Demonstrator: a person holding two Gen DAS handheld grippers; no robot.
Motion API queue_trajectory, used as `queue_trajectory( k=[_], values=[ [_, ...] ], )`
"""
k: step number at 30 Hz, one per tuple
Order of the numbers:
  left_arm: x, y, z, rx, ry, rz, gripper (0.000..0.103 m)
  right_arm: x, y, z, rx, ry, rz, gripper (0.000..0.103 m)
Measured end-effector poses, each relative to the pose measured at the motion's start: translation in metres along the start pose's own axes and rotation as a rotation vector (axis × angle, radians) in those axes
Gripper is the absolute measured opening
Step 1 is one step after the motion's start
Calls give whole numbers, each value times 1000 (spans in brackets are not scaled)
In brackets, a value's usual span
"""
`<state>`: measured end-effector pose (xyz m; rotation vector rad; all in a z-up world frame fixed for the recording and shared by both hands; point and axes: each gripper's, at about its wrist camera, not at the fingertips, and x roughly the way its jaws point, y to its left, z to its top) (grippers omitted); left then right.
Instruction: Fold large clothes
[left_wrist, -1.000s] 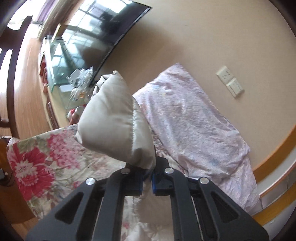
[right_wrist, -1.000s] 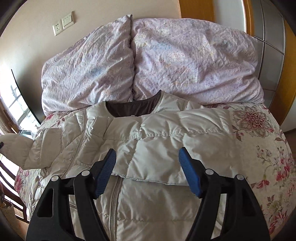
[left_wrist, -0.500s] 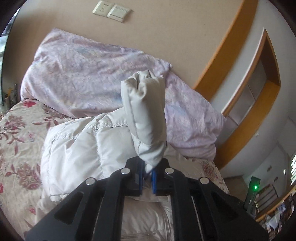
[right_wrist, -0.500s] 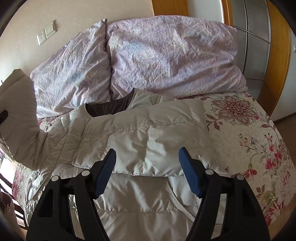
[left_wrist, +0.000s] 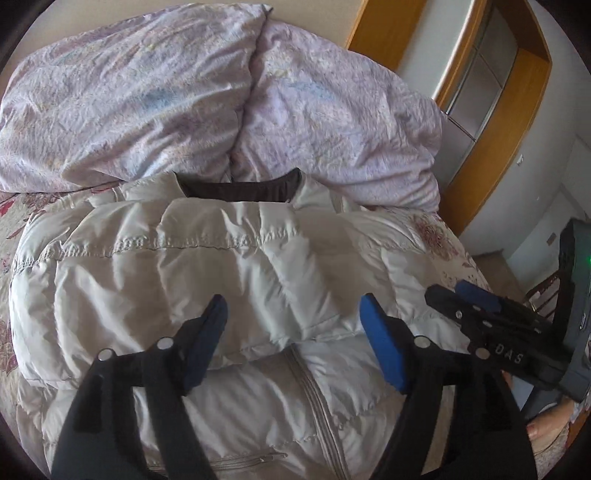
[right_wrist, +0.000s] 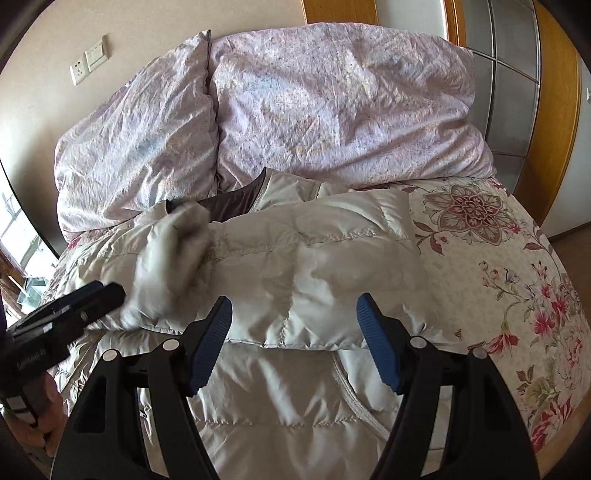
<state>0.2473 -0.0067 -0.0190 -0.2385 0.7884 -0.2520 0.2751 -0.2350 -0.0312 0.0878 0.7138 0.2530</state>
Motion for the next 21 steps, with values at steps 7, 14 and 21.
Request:
queue_trajectory(
  k=[7, 14, 21],
  values=[
    [-50, 41, 6, 8, -103, 96, 90, 3, 35, 9, -58, -5, 162, 65],
    [-60, 122, 9, -62, -120, 299, 90, 42, 69, 20, -22, 12, 210, 49],
    [-35, 150, 8, -22, -92, 380, 90, 54, 120, 19, -233, -84, 264, 45]
  ],
)
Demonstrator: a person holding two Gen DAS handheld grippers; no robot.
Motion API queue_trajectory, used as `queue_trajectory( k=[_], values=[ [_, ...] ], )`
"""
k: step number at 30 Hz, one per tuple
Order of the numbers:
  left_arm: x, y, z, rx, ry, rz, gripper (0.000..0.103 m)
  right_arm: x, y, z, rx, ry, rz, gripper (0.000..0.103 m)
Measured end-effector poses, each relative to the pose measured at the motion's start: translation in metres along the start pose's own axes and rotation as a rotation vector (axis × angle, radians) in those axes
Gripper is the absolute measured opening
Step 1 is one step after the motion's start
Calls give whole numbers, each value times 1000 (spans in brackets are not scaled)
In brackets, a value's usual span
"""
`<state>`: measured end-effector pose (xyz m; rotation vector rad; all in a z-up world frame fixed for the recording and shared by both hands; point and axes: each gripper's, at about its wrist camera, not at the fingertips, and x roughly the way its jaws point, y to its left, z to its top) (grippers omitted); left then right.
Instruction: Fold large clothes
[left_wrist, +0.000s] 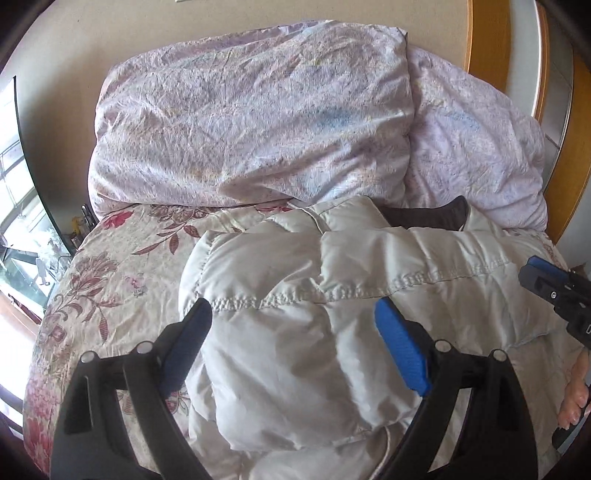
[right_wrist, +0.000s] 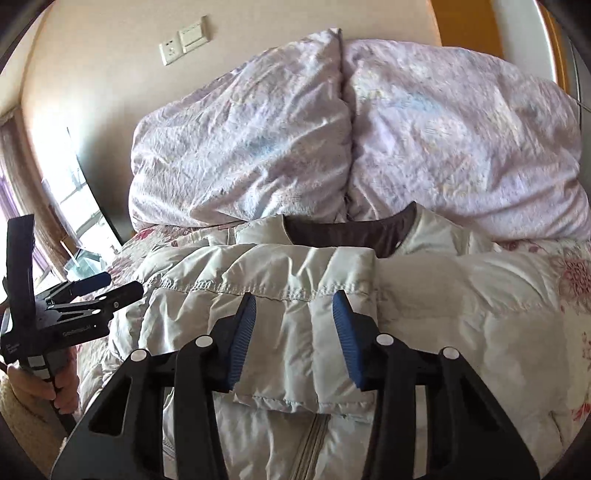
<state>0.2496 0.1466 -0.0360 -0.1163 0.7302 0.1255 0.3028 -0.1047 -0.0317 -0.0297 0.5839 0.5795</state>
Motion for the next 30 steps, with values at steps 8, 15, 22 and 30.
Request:
queue_trajectory(
  k=[8, 15, 22, 30],
  values=[
    [48, -16, -17, 91, 59, 30, 91, 62, -21, -29, -11, 182, -81, 40],
    [69, -16, -22, 88, 109, 37, 96, 73, -32, -33, 50, 222, -42, 40],
    [7, 15, -29, 7, 103, -168, 91, -3, -70, -25, 211, 229, 106, 74],
    [-53, 109, -82, -102, 131, -308, 92, -131, -174, -92, 423, 219, 43, 86]
  ],
)
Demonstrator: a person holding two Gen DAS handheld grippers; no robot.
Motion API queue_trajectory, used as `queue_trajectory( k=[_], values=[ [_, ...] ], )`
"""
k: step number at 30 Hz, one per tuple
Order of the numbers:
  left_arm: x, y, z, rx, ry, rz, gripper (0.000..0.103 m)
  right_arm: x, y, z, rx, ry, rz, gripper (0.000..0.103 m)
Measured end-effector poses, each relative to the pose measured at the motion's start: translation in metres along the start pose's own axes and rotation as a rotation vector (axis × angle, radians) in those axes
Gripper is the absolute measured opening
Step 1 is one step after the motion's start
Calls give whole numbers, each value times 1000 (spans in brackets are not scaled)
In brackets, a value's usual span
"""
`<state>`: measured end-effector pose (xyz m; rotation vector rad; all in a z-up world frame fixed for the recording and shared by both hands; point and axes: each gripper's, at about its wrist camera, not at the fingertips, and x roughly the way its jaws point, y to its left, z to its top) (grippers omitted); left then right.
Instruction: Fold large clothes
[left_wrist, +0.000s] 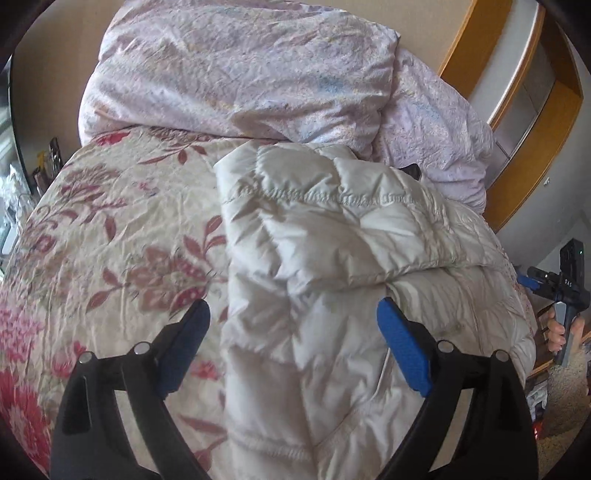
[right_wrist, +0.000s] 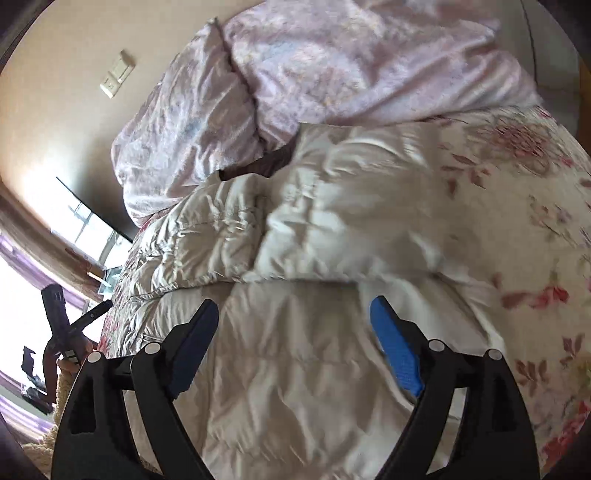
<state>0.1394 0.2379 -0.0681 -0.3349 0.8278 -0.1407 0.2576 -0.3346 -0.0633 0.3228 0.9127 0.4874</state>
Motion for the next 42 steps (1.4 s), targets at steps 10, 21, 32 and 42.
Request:
queue_trajectory(
  k=[10, 21, 32, 42],
  values=[
    [-20, 52, -73, -182, 100, -83, 90, -42, -83, -58, 153, 64, -66, 86],
    [-28, 43, -114, -269, 95, -259, 85, -44, -114, -102, 262, 136, 53, 86],
    [-34, 21, -140, -262, 127, -343, 81, -36, -95, -117, 181, 160, 168, 85],
    [-38, 17, -153, -296, 140, -344, 67, -33, -86, -129, 194, 182, 227, 75]
  ],
)
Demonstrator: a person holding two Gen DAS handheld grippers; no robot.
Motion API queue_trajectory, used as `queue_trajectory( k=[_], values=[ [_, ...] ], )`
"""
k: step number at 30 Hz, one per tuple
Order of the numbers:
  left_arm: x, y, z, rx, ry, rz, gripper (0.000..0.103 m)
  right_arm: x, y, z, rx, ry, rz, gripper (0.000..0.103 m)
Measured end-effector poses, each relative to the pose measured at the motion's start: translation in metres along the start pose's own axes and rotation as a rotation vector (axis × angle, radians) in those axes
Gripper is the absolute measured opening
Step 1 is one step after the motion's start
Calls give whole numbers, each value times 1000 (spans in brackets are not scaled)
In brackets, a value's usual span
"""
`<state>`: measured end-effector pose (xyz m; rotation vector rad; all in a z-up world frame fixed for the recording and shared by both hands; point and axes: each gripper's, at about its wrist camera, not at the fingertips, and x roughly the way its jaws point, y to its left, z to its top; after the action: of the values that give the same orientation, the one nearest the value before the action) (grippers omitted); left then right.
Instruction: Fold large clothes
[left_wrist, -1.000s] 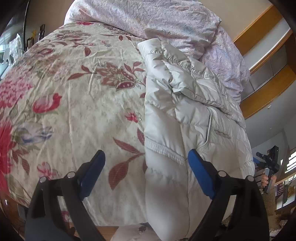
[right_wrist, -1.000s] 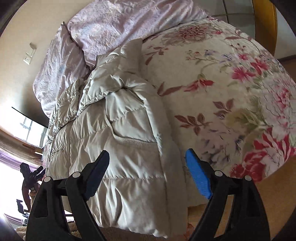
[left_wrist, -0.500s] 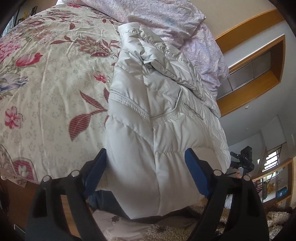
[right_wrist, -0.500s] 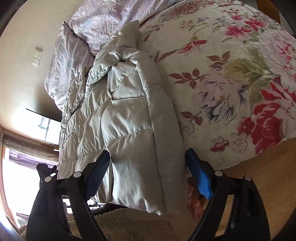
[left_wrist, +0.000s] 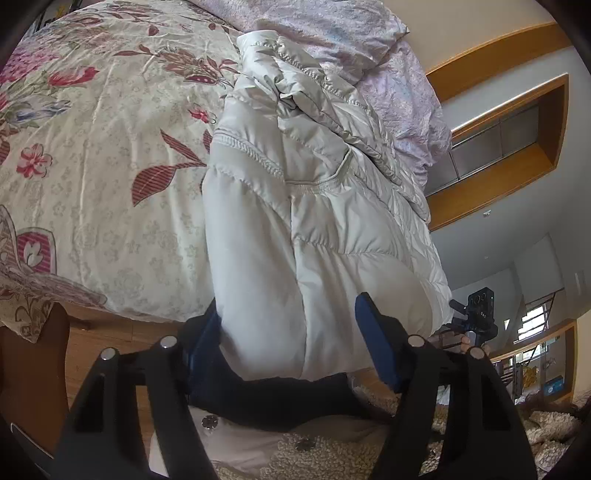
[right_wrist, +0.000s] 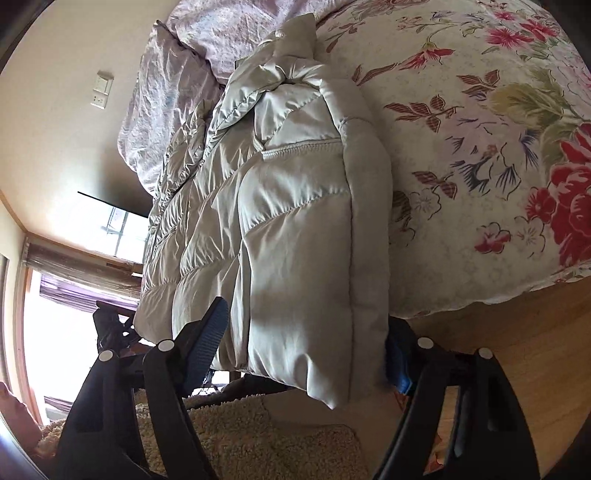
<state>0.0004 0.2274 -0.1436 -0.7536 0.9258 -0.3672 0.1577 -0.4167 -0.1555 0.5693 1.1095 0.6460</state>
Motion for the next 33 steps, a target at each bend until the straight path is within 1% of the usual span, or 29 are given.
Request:
queue_trajectory(
  k=[1, 3, 4, 5, 6, 7, 9, 10, 11, 12, 15, 18, 21, 23, 25, 28, 31, 33],
  values=[
    [0, 1, 0, -11, -3, 0, 66, 0, 0, -1, 2, -2, 5, 75],
    [-1, 1, -1, -23, -6, 17, 60, 4, 2, -2, 2, -3, 19, 74],
    [0, 0, 0, -24, -5, 31, 58, 7, 4, -2, 0, 0, 23, 73],
    [0, -2, -1, -20, -3, 48, 54, 10, 6, -2, 0, 0, 21, 69],
    [3, -3, -2, -23, 15, 42, 43, 11, 7, -2, -4, -1, 21, 67],
    [6, -3, -4, -35, 29, 39, 40, 12, 9, -3, -6, -1, 16, 63],
    [8, -3, -5, -32, 25, 60, 28, 13, 9, -4, 4, -5, 0, 46],
    [6, -4, -5, -32, 15, 58, 25, 12, 10, -4, 10, -15, -7, 42],
    [3, -6, -4, -34, 0, 51, 20, 10, 10, -4, 10, -27, -10, 35],
    [-1, -8, -2, -32, -20, 48, 17, 7, 12, -4, 6, -43, -10, 30],
    [-15, -19, 7, -14, -90, 48, 14, -2, 24, -3, -36, -115, -13, 23],
    [-29, -31, 19, 5, -168, 49, 13, -14, 44, -2, -106, -221, -15, 21],
    [-38, -35, 30, -7, -228, 26, 13, -26, 59, -3, -175, -338, -14, 20],
    [-41, -36, 36, -22, -262, 10, 13, -33, 66, -2, -186, -411, 2, 20],
    [-45, -39, 42, -25, -292, -2, 13, -38, 75, 2, -194, -477, 0, 20],
    [-50, -50, 55, -6, -346, 1, 13, -46, 89, 12, -228, -559, -6, 20],
    [-54, -62, 74, 17, -397, 6, 13, -51, 111, 25, -266, -641, -26, 20],
    [-57, -68, 87, 29, -431, 6, 13, -57, 122, 34, -283, -690, -16, 20]
  ],
)
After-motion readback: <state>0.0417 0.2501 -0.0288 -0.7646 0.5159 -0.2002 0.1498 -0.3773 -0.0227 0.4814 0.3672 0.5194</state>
